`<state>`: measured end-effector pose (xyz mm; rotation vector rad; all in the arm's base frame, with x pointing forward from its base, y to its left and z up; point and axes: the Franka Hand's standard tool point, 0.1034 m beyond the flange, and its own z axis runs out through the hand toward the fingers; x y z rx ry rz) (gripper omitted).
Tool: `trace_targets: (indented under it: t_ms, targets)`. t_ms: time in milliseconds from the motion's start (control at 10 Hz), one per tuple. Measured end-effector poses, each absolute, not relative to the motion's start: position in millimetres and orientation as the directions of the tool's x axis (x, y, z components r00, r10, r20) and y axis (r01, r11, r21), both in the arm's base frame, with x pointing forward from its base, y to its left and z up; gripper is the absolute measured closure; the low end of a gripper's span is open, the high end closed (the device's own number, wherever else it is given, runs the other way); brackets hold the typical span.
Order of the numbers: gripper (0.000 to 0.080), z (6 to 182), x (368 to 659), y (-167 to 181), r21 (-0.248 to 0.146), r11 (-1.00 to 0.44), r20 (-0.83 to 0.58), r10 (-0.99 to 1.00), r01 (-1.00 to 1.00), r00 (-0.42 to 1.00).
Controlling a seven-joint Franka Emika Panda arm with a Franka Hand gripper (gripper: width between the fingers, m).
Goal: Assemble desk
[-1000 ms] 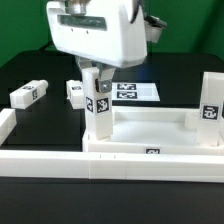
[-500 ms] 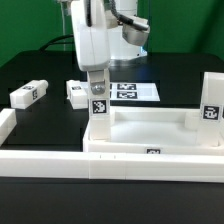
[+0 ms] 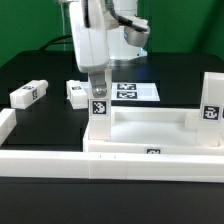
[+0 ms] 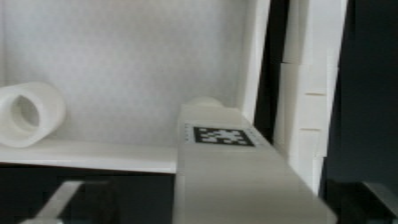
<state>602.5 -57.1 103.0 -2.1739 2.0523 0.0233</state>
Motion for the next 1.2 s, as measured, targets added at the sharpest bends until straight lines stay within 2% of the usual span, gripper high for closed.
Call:
trace_targets:
  t_ms: [100,300,700,1200]
  targets:
    - [0.0167,105.8,606.1,-54.8,-0.113,-0.119,-0.107,-0.986,-0.986,0.131]
    - [0.0153,106.6,609.3,-56.6,-0.141,-0.372,-0.068,-0.921,-0.918,0.384]
    - [0.015,106.3,609.0,-57.0,-0.152,-0.588,-0.031,-0.8,-0.794,0.599]
    - [0.015,106.1,608.5,-53.2,-0.075,-0.877,0.045,-0.478,-0.474,0.877]
